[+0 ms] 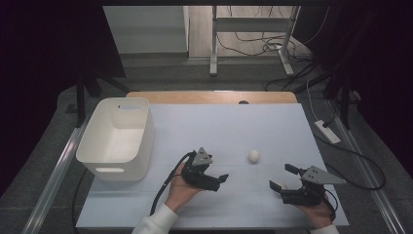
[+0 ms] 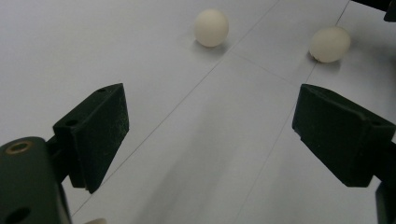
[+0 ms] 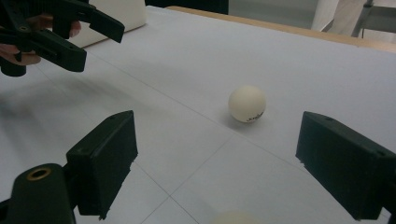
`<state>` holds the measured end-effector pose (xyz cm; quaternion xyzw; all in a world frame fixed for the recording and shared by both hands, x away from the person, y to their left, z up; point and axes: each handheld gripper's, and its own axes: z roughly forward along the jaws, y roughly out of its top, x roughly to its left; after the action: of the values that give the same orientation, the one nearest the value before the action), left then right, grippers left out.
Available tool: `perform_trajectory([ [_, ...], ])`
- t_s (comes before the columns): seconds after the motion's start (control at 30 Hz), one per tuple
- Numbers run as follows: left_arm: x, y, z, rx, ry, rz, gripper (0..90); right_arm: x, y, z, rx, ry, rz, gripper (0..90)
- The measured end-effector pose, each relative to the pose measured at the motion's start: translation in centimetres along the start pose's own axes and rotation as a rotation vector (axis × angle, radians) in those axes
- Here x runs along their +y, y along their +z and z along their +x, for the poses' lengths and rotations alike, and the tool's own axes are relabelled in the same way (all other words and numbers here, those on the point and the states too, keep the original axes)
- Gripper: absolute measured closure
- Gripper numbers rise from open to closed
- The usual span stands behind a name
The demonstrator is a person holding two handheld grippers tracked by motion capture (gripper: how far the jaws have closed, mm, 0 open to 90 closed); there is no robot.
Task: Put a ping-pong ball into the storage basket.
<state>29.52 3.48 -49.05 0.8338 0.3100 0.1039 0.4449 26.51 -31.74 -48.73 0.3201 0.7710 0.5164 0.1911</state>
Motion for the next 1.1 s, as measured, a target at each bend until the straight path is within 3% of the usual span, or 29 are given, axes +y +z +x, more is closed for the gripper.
perform_trajectory([
  [1.1, 1.9, 3.3, -0.8, -0.046, 0.027, 0.026, 11.9, 0.0, -0.1, 0.0, -0.002, 0.002, 0.0, 12.5],
])
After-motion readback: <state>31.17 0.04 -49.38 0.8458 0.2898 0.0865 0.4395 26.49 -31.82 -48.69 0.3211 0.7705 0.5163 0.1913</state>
